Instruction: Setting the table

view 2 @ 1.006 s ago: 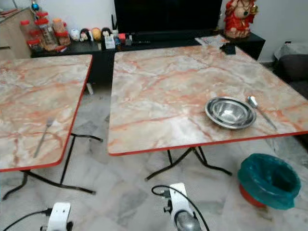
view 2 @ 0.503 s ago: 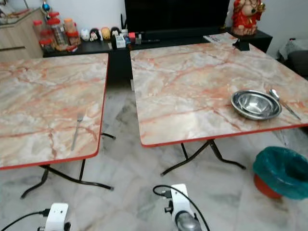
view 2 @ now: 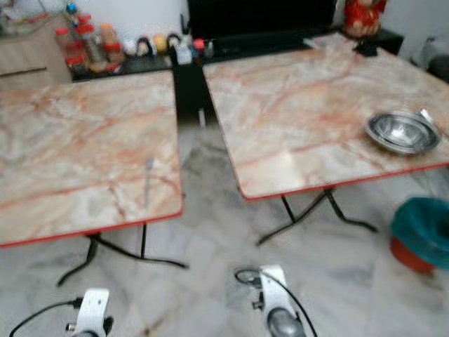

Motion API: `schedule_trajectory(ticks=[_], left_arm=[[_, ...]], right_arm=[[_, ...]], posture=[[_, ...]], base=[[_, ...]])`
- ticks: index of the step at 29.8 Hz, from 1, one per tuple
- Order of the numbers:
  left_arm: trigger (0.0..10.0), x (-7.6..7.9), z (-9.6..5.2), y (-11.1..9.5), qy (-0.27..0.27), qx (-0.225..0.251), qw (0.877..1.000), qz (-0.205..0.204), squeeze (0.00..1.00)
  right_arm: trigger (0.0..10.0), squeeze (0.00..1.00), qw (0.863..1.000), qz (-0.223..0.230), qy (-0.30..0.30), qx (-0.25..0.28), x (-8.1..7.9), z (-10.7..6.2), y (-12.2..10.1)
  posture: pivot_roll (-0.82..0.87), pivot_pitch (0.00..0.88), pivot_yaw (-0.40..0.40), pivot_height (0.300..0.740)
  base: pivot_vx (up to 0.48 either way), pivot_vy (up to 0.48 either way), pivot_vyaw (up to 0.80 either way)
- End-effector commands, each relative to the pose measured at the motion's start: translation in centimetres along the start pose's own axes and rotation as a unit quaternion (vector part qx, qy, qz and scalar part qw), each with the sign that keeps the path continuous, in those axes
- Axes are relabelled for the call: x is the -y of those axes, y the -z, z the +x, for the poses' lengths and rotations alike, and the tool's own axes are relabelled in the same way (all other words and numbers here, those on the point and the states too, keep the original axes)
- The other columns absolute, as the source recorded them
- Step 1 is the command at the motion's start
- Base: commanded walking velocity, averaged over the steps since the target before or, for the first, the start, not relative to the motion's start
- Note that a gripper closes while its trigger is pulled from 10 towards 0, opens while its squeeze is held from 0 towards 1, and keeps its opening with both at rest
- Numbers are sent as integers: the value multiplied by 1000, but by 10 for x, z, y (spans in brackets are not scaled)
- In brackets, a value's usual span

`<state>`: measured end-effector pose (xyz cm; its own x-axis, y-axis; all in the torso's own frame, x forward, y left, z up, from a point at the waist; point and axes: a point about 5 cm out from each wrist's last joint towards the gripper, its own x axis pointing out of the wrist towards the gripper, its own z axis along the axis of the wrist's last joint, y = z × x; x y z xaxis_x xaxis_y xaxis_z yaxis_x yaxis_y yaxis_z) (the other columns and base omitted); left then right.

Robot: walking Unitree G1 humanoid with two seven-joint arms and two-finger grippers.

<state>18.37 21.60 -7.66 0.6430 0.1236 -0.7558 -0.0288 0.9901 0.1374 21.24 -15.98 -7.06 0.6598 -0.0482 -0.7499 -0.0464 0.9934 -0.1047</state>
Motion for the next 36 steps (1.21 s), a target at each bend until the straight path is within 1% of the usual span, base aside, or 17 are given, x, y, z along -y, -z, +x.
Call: schedule_trajectory(ticks=[1, 3, 4, 6, 14, 22, 25, 29, 31, 34, 36], left_arm=[[10000, -8, 0, 0, -10, -3, 1000, 8, 0], [10000, -8, 0, 0, -10, -3, 1000, 9, 0], [10000, -8, 0, 1, -10, -3, 1000, 9, 0], [10000, -8, 0, 0, -10, -3, 1000, 9, 0], [10000, -7, -1, 1, -11, -3, 1000, 8, 0], [10000, -8, 0, 0, -13, -1, 1000, 8, 0], [10000, -8, 0, -2, -13, 4, 1000, 14, 0], [10000, -8, 0, -2, -13, 5, 1000, 12, 0], [10000, -8, 0, -3, -9, 8, 1000, 5, 0], [10000, -7, 0, -3, -10, 7, 1000, 6, 0], [10000, -6, 0, -4, -5, 14, 1000, 1, 0]], right_arm=[[10000, 0, 1000, 4, -12, 15, -11, 1, -7], [10000, 0, 1000, 9, -14, 10, -12, 1, -7], [10000, 0, 1000, 17, -15, 12, -12, 1, -7], [10000, 0, 1000, 19, -15, 12, -12, 1, -7], [10000, 0, 1000, 5, -18, 13, -13, 1, -7], [10000, 0, 1000, 0, -24, 20, -15, 1, -11], [10000, 0, 999, 5, -25, 22, -15, 1, -12], [10000, 0, 999, 2, -25, 22, -15, 1, -12], [10000, 0, 999, 8, -25, 25, -16, 2, -14], [10000, 0, 999, 16, -24, 27, -16, 2, -15], [10000, 0, 999, 11, -24, 28, -16, 2, -15]], posture=[[39, 0, 58, 740], [39, 0, 58, 740], [36, 0, 59, 740], [36, 0, 59, 740], [38, 0, 57, 740], [42, 0, 55, 740], [42, 0, 55, 740], [42, 0, 55, 740], [44, 0, 54, 740], [44, 0, 56, 740], [43, 0, 56, 740]], base=[[0, 375, 525], [0, 371, 525], [0, 371, 0], [0, 369, 0], [0, 370, 0], [0, 348, 0], [0, 0, 0], [0, 0, 0], [0, 0, 0], [0, 0, 0], [0, 0, 0]])
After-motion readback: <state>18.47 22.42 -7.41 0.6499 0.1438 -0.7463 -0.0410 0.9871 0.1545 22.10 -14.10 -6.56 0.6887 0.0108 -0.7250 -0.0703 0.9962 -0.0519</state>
